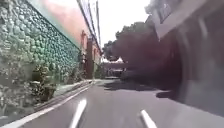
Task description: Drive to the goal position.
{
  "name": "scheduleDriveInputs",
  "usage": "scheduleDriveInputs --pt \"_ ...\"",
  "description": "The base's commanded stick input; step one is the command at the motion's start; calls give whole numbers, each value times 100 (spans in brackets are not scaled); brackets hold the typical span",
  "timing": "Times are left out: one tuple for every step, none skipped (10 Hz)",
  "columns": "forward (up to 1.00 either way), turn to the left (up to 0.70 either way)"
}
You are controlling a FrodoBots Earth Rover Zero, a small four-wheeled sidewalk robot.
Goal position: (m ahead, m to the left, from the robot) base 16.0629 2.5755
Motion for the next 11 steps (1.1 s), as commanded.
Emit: scheduleDriveInputs --pt "100 -33" --pt "100 -14" --pt "100 0" --pt "100 0" --pt "100 0" --pt "100 0" --pt "100 0" --pt "100 0" --pt "100 0" --pt "100 0" --pt "100 0"
